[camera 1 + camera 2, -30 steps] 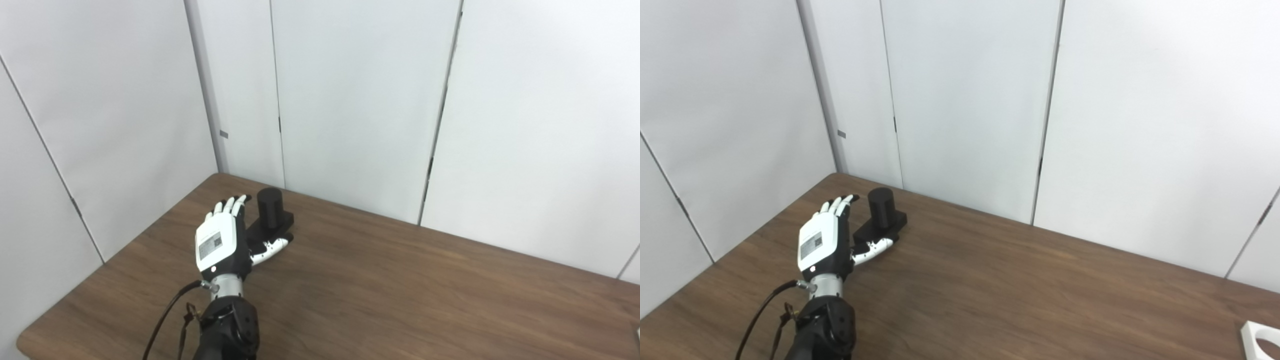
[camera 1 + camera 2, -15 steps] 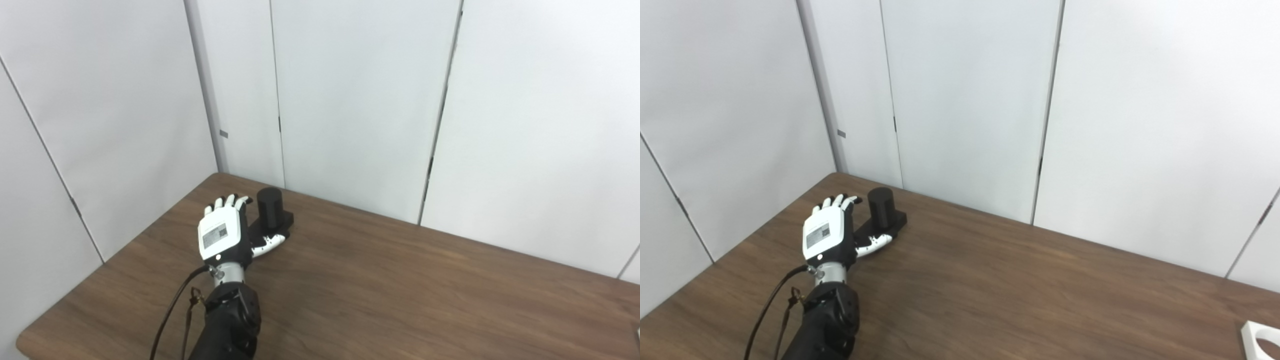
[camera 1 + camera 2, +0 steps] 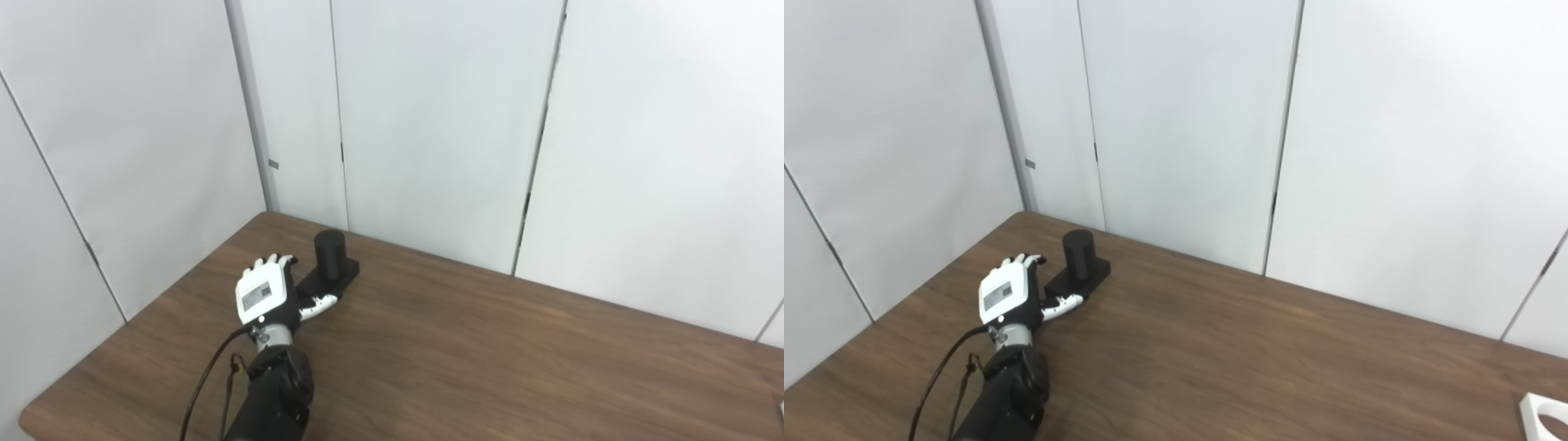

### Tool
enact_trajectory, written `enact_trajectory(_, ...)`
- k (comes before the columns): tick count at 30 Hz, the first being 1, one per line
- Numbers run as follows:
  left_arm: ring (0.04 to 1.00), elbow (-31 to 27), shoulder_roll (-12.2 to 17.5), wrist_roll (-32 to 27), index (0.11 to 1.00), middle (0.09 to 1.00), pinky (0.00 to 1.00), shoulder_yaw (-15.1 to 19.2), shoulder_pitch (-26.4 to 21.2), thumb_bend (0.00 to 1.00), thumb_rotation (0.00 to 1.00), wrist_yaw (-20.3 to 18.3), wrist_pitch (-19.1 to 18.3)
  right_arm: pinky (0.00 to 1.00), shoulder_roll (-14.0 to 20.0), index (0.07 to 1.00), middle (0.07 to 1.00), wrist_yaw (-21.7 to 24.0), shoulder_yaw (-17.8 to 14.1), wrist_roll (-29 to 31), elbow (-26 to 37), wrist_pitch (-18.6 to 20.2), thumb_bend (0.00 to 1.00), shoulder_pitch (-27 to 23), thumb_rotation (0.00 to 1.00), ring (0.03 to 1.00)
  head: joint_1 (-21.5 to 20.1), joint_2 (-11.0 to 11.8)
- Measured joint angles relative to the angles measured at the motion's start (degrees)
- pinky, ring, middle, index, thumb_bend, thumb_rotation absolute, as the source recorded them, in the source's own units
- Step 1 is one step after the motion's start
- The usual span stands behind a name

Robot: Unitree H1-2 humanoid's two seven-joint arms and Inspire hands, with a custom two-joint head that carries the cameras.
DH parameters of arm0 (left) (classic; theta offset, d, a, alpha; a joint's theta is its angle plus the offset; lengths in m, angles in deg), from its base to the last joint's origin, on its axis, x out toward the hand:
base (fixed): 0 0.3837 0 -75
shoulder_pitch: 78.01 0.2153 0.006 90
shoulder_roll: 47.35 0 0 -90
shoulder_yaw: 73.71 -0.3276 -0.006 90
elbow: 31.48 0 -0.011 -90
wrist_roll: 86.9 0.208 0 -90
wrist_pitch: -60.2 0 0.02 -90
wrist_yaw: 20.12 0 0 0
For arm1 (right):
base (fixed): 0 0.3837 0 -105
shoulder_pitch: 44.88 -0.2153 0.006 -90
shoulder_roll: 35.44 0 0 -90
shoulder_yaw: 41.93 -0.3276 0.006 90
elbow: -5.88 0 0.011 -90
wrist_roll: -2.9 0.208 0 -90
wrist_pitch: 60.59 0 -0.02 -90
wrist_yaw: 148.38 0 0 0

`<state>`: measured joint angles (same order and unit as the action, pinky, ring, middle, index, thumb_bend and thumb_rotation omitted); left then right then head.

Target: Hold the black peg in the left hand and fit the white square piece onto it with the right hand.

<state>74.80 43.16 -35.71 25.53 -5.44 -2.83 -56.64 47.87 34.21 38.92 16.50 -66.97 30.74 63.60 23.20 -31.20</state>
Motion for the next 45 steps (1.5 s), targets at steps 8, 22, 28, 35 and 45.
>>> enact_trajectory(8,0.959,4.56,-0.07,1.60,0.809,0.922,0.96,1.75,-1.44,0.92,0.57,-0.26,0.00,0.95,-0.15,0.906,0.883,-0.02,-0.04,0.00,0.17,0.13,0.76,0.05,0.95,0.928,0.00,-0.18)
enact_trajectory(22,0.947,10.19,0.33,1.78,0.789,0.914,0.95,0.49,-3.56,0.92,0.57,1.40,0.01,0.92,-0.16,0.906,0.880,-0.02,-0.04,-0.47,0.27,0.09,0.76,0.13,0.94,0.921,-0.35,-0.44)
enact_trajectory(28,0.935,12.58,0.39,0.00,0.775,0.903,0.95,-0.53,-4.89,0.94,0.57,3.07,0.01,0.91,-0.17,0.897,0.877,0.03,-0.02,-0.53,0.27,-0.27,0.75,0.24,0.92,0.913,-0.88,-0.44)
enact_trajectory(35,0.928,17.03,1.15,-1.17,0.767,0.891,0.94,-2.41,-6.90,0.93,0.57,5.73,0.03,0.84,-0.20,0.889,0.866,0.03,-0.02,-0.64,0.28,-0.51,0.76,0.39,0.92,0.895,-1.05,-0.61)
enact_trajectory(45,0.933,22.05,2.65,-2.74,0.771,0.888,0.94,-4.39,-9.75,0.93,0.60,6.37,0.07,0.87,-0.22,0.881,0.860,0.08,0.02,-0.61,0.28,-0.81,0.78,0.61,0.90,0.896,-1.23,-0.70)
